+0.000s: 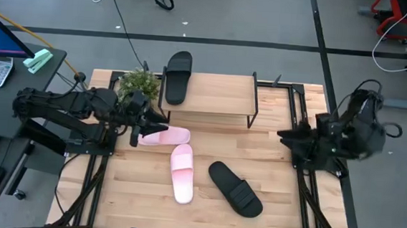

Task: Pick and place slides into the shelf
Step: Put the black slide on the shelf

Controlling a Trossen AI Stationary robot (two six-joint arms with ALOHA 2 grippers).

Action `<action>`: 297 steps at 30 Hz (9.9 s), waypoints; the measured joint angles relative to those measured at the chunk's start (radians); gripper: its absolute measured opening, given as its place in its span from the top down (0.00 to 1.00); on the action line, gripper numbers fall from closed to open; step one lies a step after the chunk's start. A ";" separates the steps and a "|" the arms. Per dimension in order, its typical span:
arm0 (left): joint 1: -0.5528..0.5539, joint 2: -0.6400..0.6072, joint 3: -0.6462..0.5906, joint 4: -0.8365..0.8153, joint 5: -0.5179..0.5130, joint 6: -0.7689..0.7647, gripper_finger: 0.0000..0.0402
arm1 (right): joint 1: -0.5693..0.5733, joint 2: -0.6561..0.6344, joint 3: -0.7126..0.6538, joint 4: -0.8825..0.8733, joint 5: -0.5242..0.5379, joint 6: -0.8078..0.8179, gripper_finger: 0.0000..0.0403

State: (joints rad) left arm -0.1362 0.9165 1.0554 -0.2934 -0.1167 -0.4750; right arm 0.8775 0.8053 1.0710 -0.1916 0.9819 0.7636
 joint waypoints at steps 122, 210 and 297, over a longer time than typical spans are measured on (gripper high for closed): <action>-0.053 0.349 0.000 0.360 -0.089 -0.142 0.61 | -0.213 -0.104 -0.494 -0.442 -0.877 0.668 0.47; -0.029 0.348 0.000 0.360 -0.089 -0.010 0.63 | -0.028 0.560 -0.296 -0.072 -0.621 1.461 0.48; 0.060 0.136 0.000 0.264 0.121 0.042 0.64 | -0.637 0.968 -0.055 -0.324 -1.739 -0.768 0.48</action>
State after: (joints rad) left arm -0.0761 1.0527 1.0550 -0.0290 0.0048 -0.4326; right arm 0.2409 1.7733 1.0157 -0.5158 -0.7570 -0.0044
